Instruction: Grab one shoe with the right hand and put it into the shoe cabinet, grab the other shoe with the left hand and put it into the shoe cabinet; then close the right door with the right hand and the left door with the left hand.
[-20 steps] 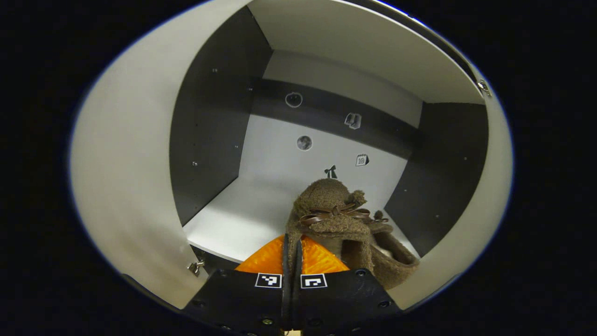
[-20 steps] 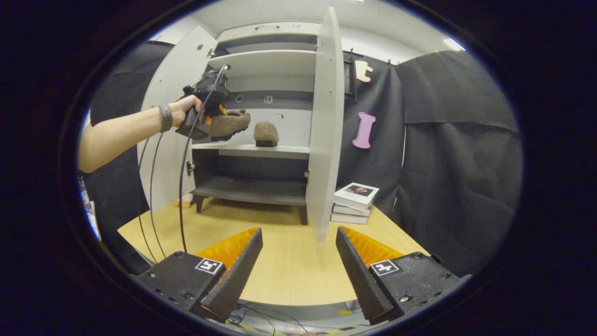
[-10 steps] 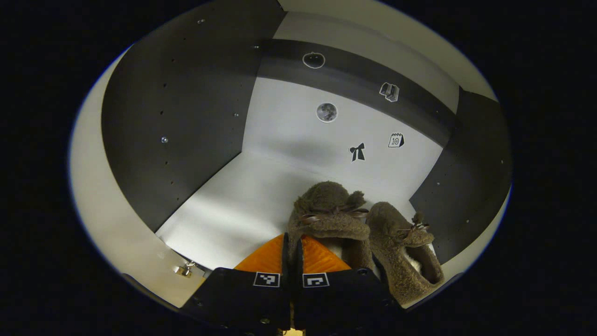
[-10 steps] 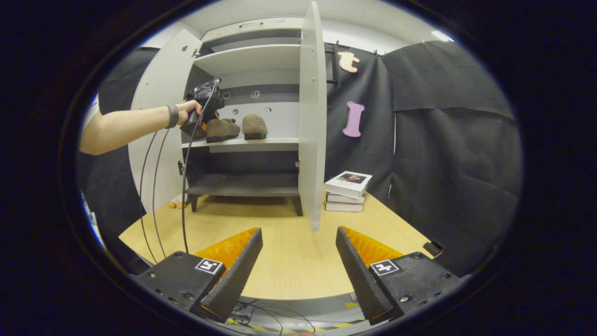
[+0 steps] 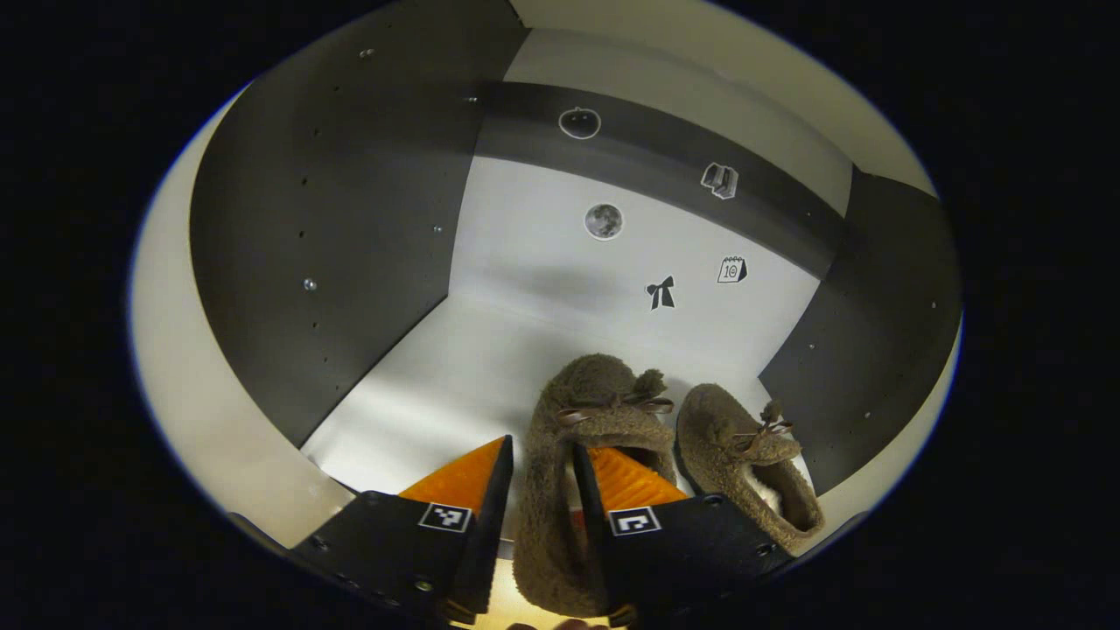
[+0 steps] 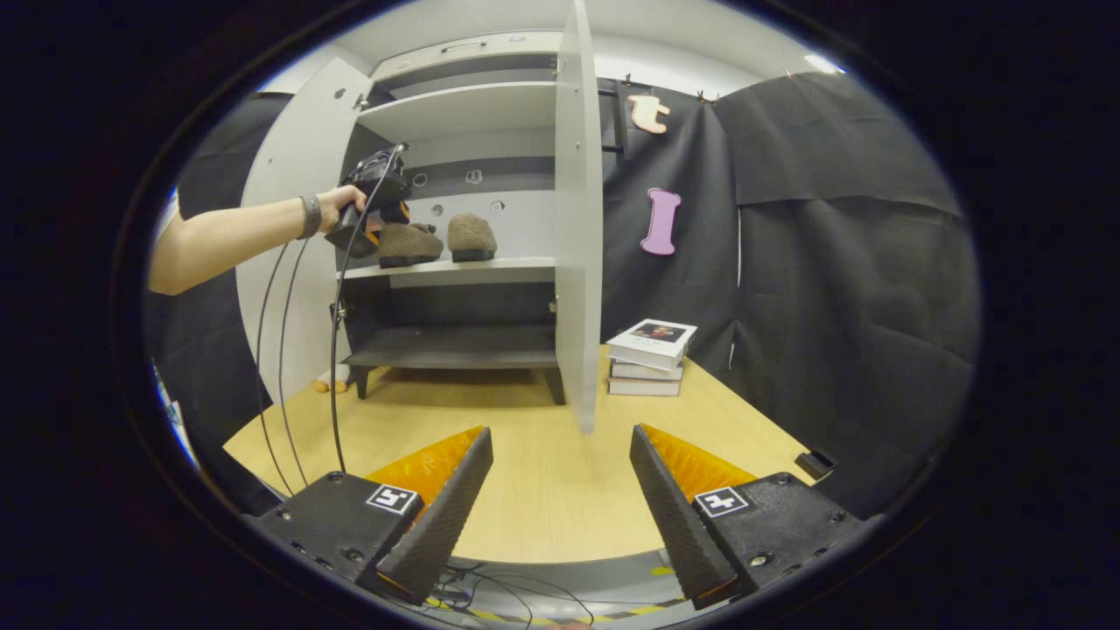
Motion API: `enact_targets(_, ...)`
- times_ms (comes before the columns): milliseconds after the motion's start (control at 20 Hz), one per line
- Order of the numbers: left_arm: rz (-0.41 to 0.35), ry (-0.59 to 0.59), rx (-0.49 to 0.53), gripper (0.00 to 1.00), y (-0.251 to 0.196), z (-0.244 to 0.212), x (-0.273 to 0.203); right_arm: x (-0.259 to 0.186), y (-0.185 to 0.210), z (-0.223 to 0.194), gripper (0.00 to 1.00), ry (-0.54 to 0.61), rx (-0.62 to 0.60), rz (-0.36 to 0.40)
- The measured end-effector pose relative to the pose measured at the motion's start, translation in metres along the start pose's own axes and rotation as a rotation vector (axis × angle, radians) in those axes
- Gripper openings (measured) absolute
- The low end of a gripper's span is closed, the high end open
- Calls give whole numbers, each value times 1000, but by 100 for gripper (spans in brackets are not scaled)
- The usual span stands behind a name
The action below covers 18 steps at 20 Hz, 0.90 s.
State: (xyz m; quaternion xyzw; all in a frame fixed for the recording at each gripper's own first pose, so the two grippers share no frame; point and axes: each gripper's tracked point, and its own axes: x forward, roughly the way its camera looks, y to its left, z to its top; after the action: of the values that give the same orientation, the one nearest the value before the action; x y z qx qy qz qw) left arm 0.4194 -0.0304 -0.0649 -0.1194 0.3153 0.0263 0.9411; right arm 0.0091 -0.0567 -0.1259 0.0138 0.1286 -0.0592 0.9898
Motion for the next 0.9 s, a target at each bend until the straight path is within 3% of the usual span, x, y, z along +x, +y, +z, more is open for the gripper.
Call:
enact_targets(100,30,-20,2,59,5,4,-10,0,-2,2,100,-6,-1,-2)
enact_targets(150,51,-38,9,84,9,6,-18,0,-3,3,100,-9,-1,-3)
enact_targets(200,65,-85,21,75,12,15,-27,0,-3,3,100,-11,0,-3)
enact_targets(250,67,-139,36,82,12,24,-36,0,-3,3,100,-10,3,-1)
enact_targets(500,1,-312,107,94,-3,36,-102,1,-1,4,100,-13,7,14)
enact_targets(550,-16,-346,125,82,-5,31,-116,1,0,5,100,-15,5,16)
enact_targets(600,-30,-380,138,95,-6,26,-131,1,1,5,100,-18,4,22)
enact_targets(900,-90,-482,184,95,3,-35,-213,3,12,10,100,-24,-7,68)
